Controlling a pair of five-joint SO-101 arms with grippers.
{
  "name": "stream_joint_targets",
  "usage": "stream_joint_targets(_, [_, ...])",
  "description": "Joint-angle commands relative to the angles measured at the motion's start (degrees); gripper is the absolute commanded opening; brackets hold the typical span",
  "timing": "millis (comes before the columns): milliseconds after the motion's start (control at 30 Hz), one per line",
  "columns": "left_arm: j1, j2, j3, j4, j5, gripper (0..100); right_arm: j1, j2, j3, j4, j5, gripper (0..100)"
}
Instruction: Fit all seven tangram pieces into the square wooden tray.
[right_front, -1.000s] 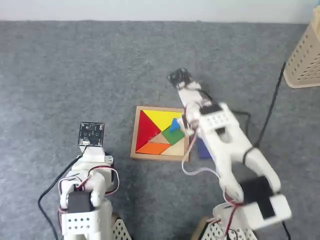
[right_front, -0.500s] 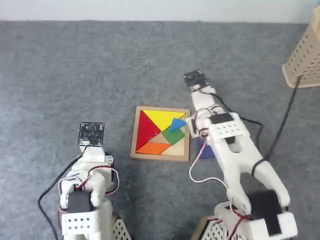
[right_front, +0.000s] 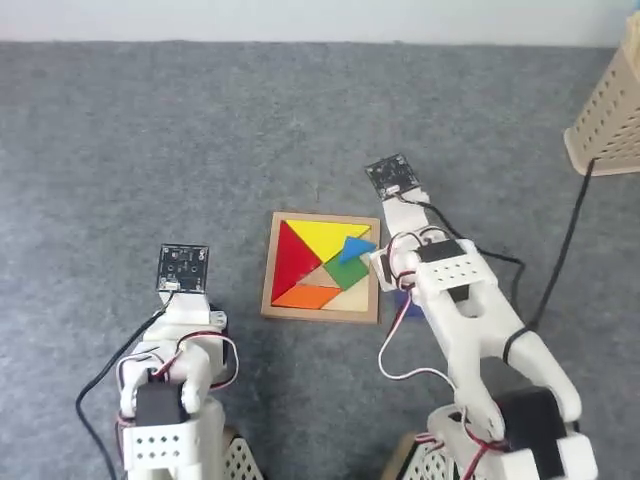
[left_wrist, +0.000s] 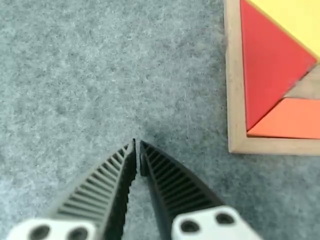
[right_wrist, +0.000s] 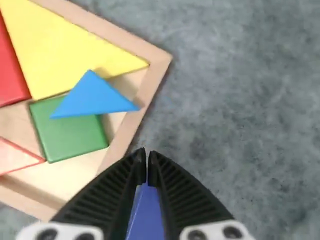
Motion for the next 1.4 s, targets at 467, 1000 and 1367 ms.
stream_joint_targets(467, [-0.1,-1.0,-0.7,0.3,0.5,1,-0.4,-2.7,1.6,-4.9,-3.3,0.6])
stream_joint_targets(1000, [-0.1,-1.0,-0.7,0.3,0.5,1,-4.9,-2.5,-1.5,-5.3,-1.7,0.6])
stream_joint_targets(1367, [-0.1,-1.0,-0.7,0.3,0.5,1,-4.8,7.0,-9.1,-5.1,-1.8,0.6])
